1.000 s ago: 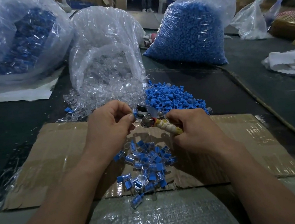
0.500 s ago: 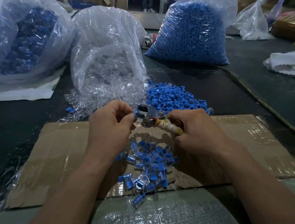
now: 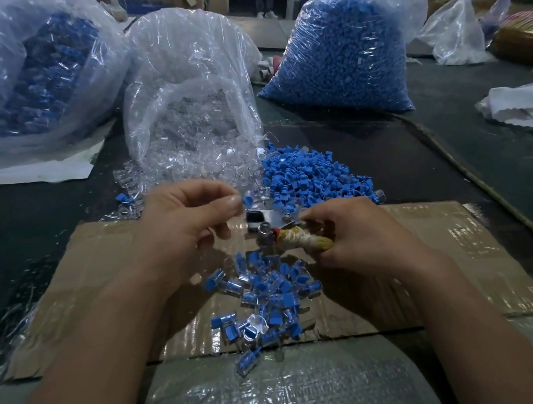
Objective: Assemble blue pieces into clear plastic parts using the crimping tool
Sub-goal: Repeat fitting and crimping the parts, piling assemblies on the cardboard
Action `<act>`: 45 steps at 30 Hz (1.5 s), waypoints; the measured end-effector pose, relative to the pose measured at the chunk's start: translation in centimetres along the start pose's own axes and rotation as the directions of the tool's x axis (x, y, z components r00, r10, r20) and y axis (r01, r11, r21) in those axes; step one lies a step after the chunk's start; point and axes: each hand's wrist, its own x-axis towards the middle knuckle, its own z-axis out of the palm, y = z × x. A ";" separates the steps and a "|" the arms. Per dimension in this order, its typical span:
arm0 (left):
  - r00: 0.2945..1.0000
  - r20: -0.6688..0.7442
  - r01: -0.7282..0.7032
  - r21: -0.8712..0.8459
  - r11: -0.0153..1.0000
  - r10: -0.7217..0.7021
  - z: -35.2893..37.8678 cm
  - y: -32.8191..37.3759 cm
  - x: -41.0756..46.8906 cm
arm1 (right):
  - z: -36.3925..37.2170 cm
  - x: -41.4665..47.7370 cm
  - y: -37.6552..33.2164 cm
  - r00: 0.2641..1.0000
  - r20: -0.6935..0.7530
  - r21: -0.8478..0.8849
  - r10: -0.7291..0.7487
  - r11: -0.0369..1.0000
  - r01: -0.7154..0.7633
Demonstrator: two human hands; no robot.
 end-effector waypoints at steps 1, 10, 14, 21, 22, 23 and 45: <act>0.996 0.076 0.050 -0.007 0.999 -0.050 -0.1 0.1 0.0 | -0.1 0.0 0.1 1.000 0.011 0.016 0.016 1.000 -0.016; 0.916 0.384 0.036 0.208 0.978 -0.115 -0.2 -0.2 -0.2 | -0.2 0.1 0.7 0.994 0.104 -0.017 0.032 0.999 -0.031; 0.995 0.067 0.062 0.180 0.982 -0.075 -0.2 -0.7 0.2 | -0.2 0.1 1.0 0.989 0.144 -0.020 0.043 0.999 -0.040; 0.957 -0.177 -0.098 0.551 0.829 0.231 0.6 -2.2 1.4 | -0.6 0.1 1.8 0.998 0.031 0.139 0.059 0.988 -0.062; 0.959 -0.132 -0.119 0.613 0.781 0.250 0.6 -2.5 1.6 | -0.6 0.2 1.8 0.998 -0.025 0.151 0.062 0.987 -0.057; 0.963 -0.086 -0.134 0.671 0.730 0.256 0.6 -2.7 1.9 | -0.7 0.3 1.8 0.994 -0.080 0.160 0.070 0.986 -0.056; 0.979 -0.031 -0.085 0.838 0.539 0.201 0.4 -3.4 2.9 | -0.7 0.6 2.7 0.916 -0.329 0.208 0.229 0.964 -0.166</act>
